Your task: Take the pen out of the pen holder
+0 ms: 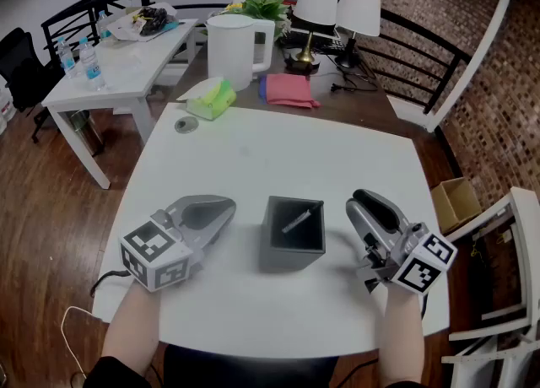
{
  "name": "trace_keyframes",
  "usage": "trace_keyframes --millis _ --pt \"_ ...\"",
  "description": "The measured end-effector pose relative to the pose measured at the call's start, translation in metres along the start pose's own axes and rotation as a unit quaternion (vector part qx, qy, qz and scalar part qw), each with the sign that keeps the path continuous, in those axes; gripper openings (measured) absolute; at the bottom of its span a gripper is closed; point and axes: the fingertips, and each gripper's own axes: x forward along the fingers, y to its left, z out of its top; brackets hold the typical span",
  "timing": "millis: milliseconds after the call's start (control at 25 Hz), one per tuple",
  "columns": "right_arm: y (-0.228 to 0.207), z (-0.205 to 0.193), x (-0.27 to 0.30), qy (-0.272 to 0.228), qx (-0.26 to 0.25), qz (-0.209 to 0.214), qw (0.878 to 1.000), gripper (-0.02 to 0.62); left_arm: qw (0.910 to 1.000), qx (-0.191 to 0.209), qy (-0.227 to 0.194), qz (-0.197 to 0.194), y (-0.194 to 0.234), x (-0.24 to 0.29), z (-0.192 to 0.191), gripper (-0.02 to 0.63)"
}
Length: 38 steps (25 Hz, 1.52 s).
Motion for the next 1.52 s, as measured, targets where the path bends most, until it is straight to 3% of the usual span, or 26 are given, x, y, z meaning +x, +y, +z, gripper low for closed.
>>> trace_keyframes --millis 280,480,720,920,1120,1240,1520 --pt "0.029 -0.001 0.030 0.016 0.016 0.052 0.998 0.125 1.0000 0.001 0.000 -0.003 0.000 0.000 0.000 0.003" --pt "0.038 -0.018 0.044 0.049 -0.005 0.055 0.997 0.107 1.0000 0.001 0.001 -0.003 -0.001 0.000 0.000 0.003" --pt "0.039 -0.020 0.045 0.052 -0.031 0.044 0.997 0.080 1.0000 0.001 0.003 -0.007 -0.001 0.000 -0.001 0.004" --pt "0.054 -0.017 0.044 0.056 -0.064 0.061 0.994 0.044 1.0000 0.000 0.003 -0.006 -0.001 0.000 0.000 0.003" --pt "0.057 -0.001 0.041 0.019 -0.042 0.070 0.997 0.037 1.0000 0.000 0.002 -0.006 -0.002 0.000 0.000 0.003" --pt "0.060 0.029 0.028 -0.027 -0.030 0.078 0.996 0.035 1.0000 0.001 0.003 -0.007 -0.001 0.001 -0.001 0.005" --pt "0.066 0.098 -0.008 -0.103 -0.068 0.064 0.990 0.034 1.0000 0.000 0.004 -0.007 -0.001 -0.001 -0.001 0.004"
